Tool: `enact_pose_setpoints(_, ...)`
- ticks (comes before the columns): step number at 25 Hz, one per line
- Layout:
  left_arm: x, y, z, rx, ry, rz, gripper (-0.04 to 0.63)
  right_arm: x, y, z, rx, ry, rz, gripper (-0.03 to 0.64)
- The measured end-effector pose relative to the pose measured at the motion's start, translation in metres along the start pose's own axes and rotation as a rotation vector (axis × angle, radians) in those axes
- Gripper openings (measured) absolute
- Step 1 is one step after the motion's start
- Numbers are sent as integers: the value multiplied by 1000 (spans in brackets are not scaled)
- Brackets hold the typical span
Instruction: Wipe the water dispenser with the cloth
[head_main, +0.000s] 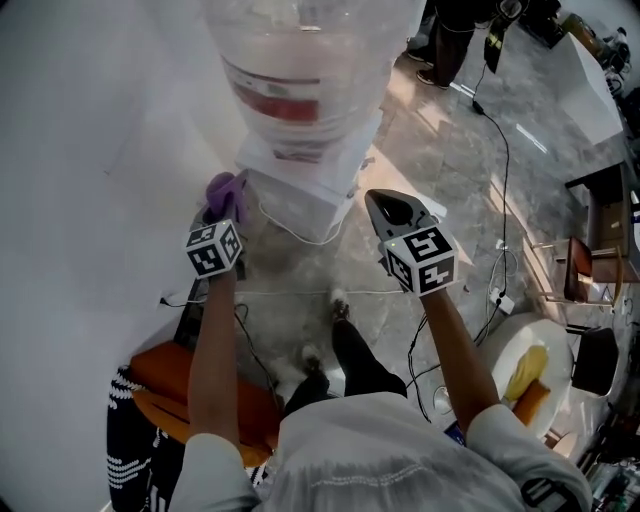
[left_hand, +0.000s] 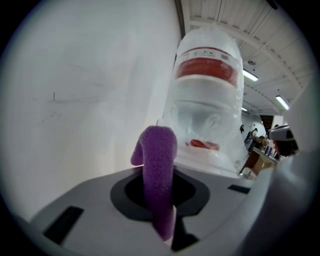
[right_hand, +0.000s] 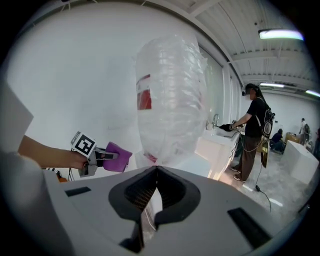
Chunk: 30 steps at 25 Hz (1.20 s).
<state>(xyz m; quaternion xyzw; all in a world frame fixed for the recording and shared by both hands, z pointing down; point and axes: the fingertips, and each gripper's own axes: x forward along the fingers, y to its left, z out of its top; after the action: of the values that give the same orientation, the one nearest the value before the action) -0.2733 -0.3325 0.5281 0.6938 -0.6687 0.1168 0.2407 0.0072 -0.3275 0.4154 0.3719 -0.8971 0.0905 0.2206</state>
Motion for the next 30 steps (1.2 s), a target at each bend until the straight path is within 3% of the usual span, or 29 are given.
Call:
enact_pose_setpoints(8,60,30,-10,-102,21,28,49,16,-7,-38,37,73,16,15)
enact_pose_setpoints(15,90,12,-16,-23,58,-14,49,18,-9,-55,72,82,-1,15)
enact_pose_setpoints(20,90,-3,-23,-62,79,12,49,9,-15,-68,104,91,-28,15)
enact_pose_setpoints(30,74,-94,-60,-100,152,-183,49,-15,-20,-76,126,83,-73,15)
